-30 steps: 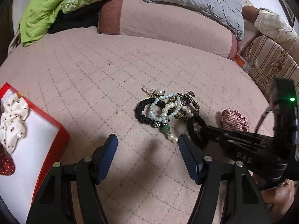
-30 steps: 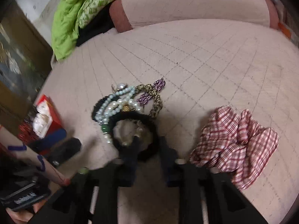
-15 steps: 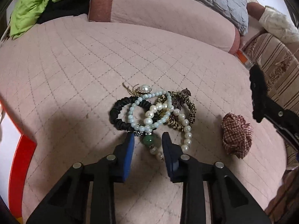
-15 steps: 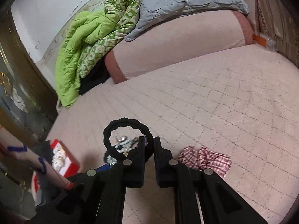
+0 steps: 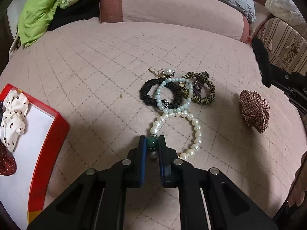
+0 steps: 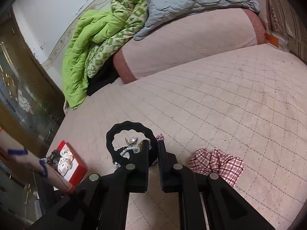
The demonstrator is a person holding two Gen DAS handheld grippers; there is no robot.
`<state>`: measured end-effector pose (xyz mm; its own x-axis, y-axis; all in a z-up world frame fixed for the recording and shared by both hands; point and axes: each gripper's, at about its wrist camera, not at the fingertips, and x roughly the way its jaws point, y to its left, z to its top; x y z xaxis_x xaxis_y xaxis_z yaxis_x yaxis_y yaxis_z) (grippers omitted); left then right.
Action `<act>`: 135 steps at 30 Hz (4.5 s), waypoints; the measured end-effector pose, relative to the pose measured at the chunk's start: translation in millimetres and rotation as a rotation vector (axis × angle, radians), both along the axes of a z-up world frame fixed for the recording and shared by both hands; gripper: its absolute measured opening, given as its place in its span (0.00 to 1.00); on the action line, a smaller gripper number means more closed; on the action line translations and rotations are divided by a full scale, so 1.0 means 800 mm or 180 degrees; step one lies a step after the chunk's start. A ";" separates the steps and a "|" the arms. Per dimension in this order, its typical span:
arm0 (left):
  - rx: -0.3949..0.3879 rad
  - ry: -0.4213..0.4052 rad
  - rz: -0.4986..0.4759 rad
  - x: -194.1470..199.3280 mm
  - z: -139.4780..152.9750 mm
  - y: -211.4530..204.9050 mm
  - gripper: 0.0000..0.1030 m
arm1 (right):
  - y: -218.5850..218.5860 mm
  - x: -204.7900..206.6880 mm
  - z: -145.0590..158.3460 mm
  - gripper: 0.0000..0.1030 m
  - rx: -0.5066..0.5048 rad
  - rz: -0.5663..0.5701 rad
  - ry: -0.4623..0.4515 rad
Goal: Organize jewelry
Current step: 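Grasp the black hair tie with the right tool while the left tool grasps the pearl bracelet, then carry the black hair tie and pearl bracelet to the red-rimmed tray and open both tools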
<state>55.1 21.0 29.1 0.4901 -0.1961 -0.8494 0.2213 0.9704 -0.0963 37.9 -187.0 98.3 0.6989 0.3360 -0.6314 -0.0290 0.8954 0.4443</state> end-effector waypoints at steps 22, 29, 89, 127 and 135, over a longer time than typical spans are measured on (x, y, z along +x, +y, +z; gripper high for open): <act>0.0168 -0.0873 0.0142 -0.040 0.074 0.009 0.11 | 0.031 -0.012 0.002 0.09 -0.0258 0.0189 -0.0083; 0.0257 -0.0971 0.0210 -0.075 0.083 0.023 0.11 | 0.043 -0.038 0.009 0.09 -0.0359 0.0208 -0.0165; -0.0152 -0.1059 0.1554 -0.140 0.124 0.308 0.11 | 0.272 -0.060 0.027 0.10 -0.0359 0.1221 -0.0045; 0.0199 -0.0847 0.1527 -0.089 0.067 0.296 0.11 | 0.356 0.032 -0.052 0.23 -0.0622 0.1457 0.0336; 0.0267 -0.0913 0.1484 -0.090 0.070 0.277 0.11 | 0.341 0.023 -0.042 0.39 -0.0495 0.1499 0.0185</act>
